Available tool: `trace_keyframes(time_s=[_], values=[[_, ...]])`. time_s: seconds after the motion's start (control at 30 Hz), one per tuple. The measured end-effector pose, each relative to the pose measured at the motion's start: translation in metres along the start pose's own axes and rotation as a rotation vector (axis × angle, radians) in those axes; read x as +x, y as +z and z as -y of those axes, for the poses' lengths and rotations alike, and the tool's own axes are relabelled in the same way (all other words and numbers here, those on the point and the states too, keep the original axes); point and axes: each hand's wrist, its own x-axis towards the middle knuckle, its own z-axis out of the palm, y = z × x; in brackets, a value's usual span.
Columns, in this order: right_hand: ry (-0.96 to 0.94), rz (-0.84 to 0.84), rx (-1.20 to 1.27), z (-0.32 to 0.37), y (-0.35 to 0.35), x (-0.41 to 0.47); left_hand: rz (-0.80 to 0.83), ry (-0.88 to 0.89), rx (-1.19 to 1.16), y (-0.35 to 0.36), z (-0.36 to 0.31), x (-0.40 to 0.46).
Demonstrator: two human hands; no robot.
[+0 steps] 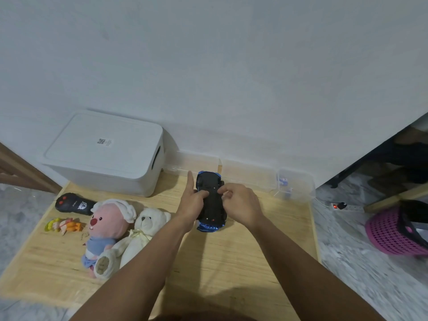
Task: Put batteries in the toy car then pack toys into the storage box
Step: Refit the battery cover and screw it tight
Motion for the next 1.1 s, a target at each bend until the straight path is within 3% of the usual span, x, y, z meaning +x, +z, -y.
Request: trace_keyframes(time_s=[0.2,0.37,0.5,0.63,0.8,1.1], values=[[0.052,0.020,0.039,0.006,0.010,-0.005,0.011,-0.066,-0.102,-0.006,0.003,-0.003],[0.140,0.117,0.388,0.009,0.020,-0.007,0.090,-0.195,-0.209,-0.016,0.010,0.001],[0.168,0.189,0.544,0.006,0.028,-0.004,0.067,-0.131,-0.173,-0.017,0.015,0.000],[0.220,0.193,0.578,-0.002,0.041,-0.001,-0.042,-0.061,0.016,-0.019,0.018,-0.006],[0.335,0.082,0.567,-0.012,0.059,-0.001,-0.174,0.073,0.447,-0.019,0.037,-0.003],[0.314,0.096,0.331,-0.028,0.073,0.000,-0.186,0.122,0.818,-0.008,0.053,-0.009]])
